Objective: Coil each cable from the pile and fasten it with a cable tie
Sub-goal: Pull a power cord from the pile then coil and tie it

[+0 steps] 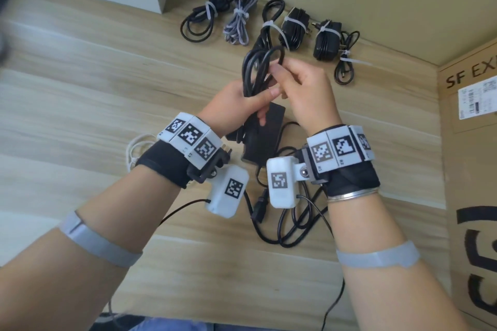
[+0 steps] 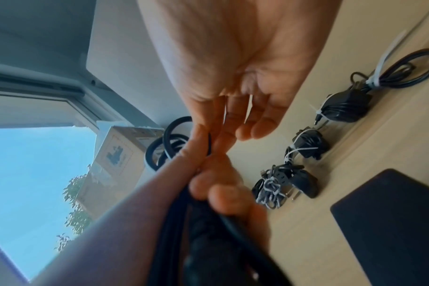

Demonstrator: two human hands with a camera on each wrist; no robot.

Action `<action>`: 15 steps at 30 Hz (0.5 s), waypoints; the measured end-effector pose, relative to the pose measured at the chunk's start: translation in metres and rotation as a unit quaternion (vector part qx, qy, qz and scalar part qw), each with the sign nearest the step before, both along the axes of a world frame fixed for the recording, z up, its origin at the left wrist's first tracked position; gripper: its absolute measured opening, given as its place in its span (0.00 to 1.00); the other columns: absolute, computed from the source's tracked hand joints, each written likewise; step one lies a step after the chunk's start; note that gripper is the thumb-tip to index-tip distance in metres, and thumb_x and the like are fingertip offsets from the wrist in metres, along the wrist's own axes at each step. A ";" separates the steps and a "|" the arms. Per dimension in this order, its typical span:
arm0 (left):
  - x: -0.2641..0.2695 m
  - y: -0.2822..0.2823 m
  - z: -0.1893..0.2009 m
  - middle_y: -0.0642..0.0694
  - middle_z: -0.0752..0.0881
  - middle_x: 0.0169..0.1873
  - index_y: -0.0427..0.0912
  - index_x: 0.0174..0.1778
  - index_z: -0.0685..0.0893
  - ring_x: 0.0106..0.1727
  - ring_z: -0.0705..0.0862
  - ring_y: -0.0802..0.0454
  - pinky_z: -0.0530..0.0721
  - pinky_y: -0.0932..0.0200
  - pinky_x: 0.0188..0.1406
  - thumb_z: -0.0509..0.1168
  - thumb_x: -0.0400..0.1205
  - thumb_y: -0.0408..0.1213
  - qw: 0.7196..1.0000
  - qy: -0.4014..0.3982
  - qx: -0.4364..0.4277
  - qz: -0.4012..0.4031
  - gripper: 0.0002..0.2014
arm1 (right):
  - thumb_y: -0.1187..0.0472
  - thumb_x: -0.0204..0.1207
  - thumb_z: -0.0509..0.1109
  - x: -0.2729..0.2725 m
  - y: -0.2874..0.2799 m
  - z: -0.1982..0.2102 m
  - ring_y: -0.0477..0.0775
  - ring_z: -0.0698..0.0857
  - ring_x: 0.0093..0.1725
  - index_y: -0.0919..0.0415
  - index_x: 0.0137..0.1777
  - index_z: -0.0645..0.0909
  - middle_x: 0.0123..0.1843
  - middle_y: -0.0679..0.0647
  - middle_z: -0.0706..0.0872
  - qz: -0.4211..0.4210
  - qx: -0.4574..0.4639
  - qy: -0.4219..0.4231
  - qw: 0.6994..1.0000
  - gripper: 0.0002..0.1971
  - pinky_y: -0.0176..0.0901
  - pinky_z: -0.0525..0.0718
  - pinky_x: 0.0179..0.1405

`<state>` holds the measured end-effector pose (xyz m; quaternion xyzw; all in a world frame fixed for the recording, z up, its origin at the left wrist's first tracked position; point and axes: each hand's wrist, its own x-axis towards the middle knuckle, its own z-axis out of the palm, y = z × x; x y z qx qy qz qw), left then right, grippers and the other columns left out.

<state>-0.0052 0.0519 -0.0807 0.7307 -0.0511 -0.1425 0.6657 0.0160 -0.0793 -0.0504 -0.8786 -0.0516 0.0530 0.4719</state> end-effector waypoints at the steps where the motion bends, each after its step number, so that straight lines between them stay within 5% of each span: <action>1: -0.001 0.005 0.000 0.54 0.76 0.16 0.50 0.32 0.78 0.26 0.79 0.50 0.79 0.54 0.37 0.61 0.83 0.43 1.000 0.007 0.002 0.018 0.12 | 0.56 0.80 0.63 0.000 0.004 -0.001 0.49 0.80 0.36 0.65 0.46 0.85 0.35 0.57 0.84 0.006 -0.010 0.002 1.000 0.13 0.48 0.80 0.42; 3: -0.003 0.019 0.000 0.55 0.73 0.14 0.53 0.36 0.79 0.21 0.76 0.52 0.77 0.57 0.31 0.59 0.84 0.42 0.998 0.024 0.004 0.053 0.11 | 0.58 0.82 0.62 -0.002 0.012 -0.004 0.46 0.77 0.33 0.64 0.46 0.85 0.32 0.49 0.79 0.023 -0.034 -0.001 0.999 0.13 0.42 0.77 0.40; 6: -0.007 0.041 -0.006 0.54 0.72 0.13 0.38 0.33 0.80 0.18 0.73 0.52 0.75 0.57 0.28 0.59 0.84 0.44 0.995 0.041 0.027 0.083 0.17 | 0.59 0.82 0.62 -0.008 0.027 -0.009 0.38 0.76 0.31 0.50 0.43 0.83 0.32 0.39 0.78 0.059 -0.049 0.011 0.997 0.10 0.30 0.74 0.36; 10: -0.016 0.064 -0.014 0.52 0.72 0.12 0.42 0.23 0.73 0.16 0.73 0.53 0.74 0.58 0.26 0.60 0.83 0.45 0.988 0.061 0.056 0.127 0.22 | 0.61 0.79 0.65 -0.016 0.054 -0.021 0.32 0.76 0.33 0.50 0.42 0.84 0.34 0.39 0.81 0.115 -0.083 0.053 0.988 0.09 0.18 0.70 0.35; 15: -0.023 0.088 -0.016 0.50 0.72 0.10 0.41 0.19 0.71 0.17 0.73 0.50 0.75 0.60 0.24 0.60 0.83 0.47 0.979 0.094 0.089 0.156 0.25 | 0.59 0.77 0.69 -0.026 0.085 -0.038 0.31 0.76 0.35 0.52 0.47 0.87 0.41 0.41 0.85 0.166 -0.106 0.100 0.975 0.06 0.16 0.69 0.36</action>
